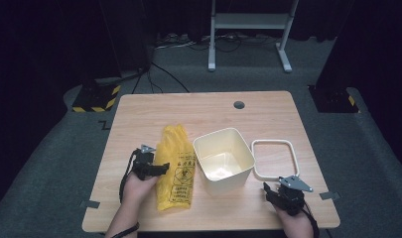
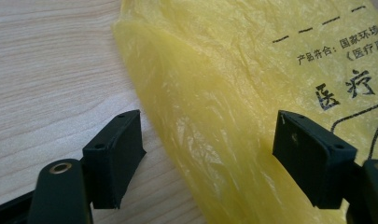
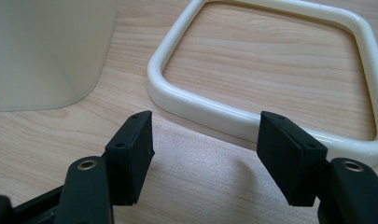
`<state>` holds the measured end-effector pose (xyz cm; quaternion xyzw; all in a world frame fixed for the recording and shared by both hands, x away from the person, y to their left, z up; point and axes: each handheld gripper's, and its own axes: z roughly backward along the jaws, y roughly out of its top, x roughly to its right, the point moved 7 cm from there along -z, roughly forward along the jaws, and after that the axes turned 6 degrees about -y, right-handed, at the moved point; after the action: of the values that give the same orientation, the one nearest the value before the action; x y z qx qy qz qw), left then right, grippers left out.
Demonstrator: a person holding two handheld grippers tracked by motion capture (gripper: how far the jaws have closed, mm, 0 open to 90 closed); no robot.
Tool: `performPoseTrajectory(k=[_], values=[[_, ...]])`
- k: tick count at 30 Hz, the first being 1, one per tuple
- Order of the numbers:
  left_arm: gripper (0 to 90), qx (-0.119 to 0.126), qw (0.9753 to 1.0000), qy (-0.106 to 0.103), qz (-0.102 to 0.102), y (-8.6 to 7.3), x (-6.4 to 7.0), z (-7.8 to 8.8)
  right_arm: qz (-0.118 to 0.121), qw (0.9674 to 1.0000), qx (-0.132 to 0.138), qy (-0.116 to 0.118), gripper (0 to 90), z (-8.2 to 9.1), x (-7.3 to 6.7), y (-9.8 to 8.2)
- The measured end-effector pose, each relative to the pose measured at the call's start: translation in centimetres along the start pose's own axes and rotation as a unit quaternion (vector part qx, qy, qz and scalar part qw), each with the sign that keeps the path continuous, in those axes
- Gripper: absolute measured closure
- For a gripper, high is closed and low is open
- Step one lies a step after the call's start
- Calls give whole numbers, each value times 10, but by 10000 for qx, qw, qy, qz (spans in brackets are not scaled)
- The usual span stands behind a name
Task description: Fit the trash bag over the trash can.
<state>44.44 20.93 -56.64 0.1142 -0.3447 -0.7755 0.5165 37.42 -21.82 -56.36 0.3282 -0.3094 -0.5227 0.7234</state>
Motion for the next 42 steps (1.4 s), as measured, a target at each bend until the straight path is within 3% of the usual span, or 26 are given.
performPoseTrajectory(k=[3, 6, 10, 15, 18, 23, 27, 30, 36, 42], values=[[276, -86, 9998, 173, -56, 0, 3, -1, 73, 10000, -29, 6, 366, -1, -1, 0], [384, -343, 9984, 366, -258, 1, 8, 0, 38, 10000, -47, 51, 367, -1, -2, 0], [505, -609, 9972, 397, -192, 5, 13, 0, 46, 9999, -14, 88, 367, 0, -1, 0], [678, -568, 9974, 323, -287, 4, 21, 0, 110, 9999, -44, 111, 368, -1, -2, 0], [865, -371, 9985, 191, -352, 1, 23, 0, 74, 9999, -33, 138, 368, -1, -2, 0], [895, 1, 9996, -7, -268, -7, 25, 4, 88, 9998, -47, 154, 370, -1, -3, 0], [895, 569, 9983, 5, -115, -10, 22, 14, 131, 9998, -46, 124, 370, -1, -3, 0], [896, 884, 9961, -39, -36, -12, 21, 23, 113, 9999, -40, 114, 369, -1, -3, 0], [896, 1387, 9902, 34, -171, -10, 24, 36, 85, 9999, -111, 101, 349, -2, -2, -1], [896, 2001, 9792, 162, -289, -1, 30, 59, 66, 9999, -119, 106, 337, -2, -2, -1]])
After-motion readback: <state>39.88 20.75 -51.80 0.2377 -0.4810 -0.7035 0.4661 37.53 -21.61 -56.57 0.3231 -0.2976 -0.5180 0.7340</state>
